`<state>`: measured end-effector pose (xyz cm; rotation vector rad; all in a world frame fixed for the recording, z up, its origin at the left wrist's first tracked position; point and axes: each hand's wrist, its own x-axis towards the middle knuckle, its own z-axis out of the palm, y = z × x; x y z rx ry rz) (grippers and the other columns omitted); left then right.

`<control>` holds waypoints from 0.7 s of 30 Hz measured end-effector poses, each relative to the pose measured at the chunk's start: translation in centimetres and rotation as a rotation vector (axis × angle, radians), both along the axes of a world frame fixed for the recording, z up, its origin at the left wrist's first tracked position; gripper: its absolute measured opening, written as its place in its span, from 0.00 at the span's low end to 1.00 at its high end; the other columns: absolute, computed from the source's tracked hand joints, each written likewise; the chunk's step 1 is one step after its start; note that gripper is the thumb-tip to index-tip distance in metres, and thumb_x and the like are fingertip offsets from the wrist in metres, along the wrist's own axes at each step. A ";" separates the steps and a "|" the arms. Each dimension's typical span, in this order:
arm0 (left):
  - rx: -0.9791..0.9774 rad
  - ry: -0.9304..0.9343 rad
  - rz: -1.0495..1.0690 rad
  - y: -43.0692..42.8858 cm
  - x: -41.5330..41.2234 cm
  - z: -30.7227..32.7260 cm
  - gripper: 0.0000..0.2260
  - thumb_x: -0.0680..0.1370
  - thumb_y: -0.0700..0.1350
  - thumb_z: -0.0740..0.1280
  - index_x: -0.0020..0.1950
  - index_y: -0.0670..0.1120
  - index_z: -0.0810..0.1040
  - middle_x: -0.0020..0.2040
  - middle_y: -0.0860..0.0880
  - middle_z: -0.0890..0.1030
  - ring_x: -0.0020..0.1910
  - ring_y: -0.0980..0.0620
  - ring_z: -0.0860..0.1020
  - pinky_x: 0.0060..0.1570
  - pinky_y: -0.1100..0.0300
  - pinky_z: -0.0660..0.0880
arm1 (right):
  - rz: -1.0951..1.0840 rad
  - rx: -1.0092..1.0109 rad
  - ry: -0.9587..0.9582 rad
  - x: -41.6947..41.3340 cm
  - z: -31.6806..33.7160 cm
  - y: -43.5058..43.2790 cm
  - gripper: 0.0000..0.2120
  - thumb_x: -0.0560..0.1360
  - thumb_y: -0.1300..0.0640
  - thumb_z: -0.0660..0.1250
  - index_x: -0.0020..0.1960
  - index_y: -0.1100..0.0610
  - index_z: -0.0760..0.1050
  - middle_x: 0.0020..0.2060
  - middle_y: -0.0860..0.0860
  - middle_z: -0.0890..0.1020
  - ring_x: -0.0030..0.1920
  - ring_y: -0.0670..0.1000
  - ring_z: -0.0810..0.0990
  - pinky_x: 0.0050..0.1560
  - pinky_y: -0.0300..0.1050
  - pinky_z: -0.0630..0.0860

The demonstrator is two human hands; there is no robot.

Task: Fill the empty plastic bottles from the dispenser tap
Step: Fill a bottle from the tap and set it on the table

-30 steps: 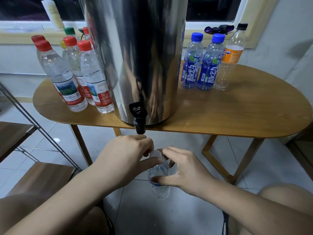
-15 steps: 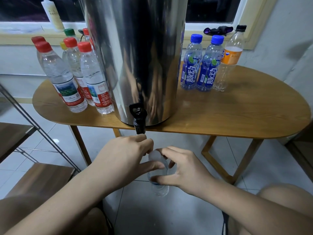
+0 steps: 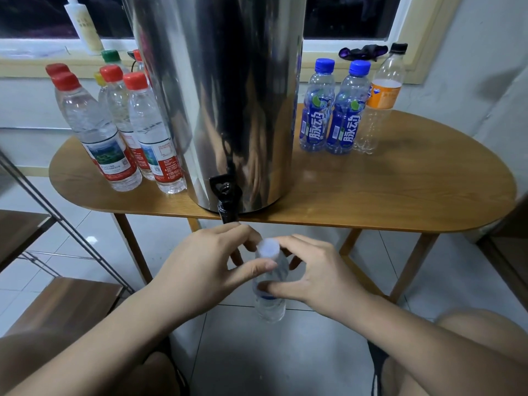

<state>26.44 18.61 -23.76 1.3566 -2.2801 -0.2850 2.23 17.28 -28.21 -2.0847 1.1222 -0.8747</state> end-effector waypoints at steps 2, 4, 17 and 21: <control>0.112 0.031 -0.003 -0.2 0.3 -0.3 0.27 0.74 0.80 0.65 0.61 0.62 0.79 0.54 0.67 0.82 0.51 0.67 0.82 0.42 0.67 0.78 | -0.028 -0.022 -0.034 -0.6 0.4 -0.3 0.23 0.70 0.43 0.84 0.62 0.44 0.83 0.52 0.42 0.85 0.54 0.49 0.83 0.51 0.50 0.80; 0.268 0.009 -0.025 -0.5 0.5 -1.3 0.36 0.67 0.83 0.69 0.67 0.62 0.77 0.61 0.66 0.82 0.57 0.68 0.81 0.49 0.63 0.82 | -0.067 -0.029 -0.073 -1.1 0.6 -0.4 0.22 0.70 0.44 0.85 0.60 0.46 0.84 0.51 0.43 0.85 0.53 0.51 0.84 0.50 0.51 0.81; 0.472 0.370 -0.077 0.4 -1.8 -6.4 0.26 0.75 0.56 0.82 0.70 0.56 0.79 0.64 0.59 0.84 0.64 0.54 0.82 0.58 0.50 0.83 | -0.066 -0.025 -0.183 -1.8 2.2 0.5 0.25 0.70 0.47 0.85 0.65 0.43 0.82 0.56 0.41 0.86 0.58 0.52 0.85 0.54 0.50 0.83; 0.463 0.369 -0.055 0.8 -1.2 -6.4 0.23 0.73 0.56 0.82 0.65 0.55 0.82 0.60 0.56 0.86 0.54 0.48 0.85 0.50 0.46 0.83 | -0.020 0.005 -0.150 -1.7 2.1 0.6 0.26 0.70 0.45 0.85 0.66 0.42 0.81 0.58 0.41 0.86 0.59 0.51 0.84 0.55 0.50 0.83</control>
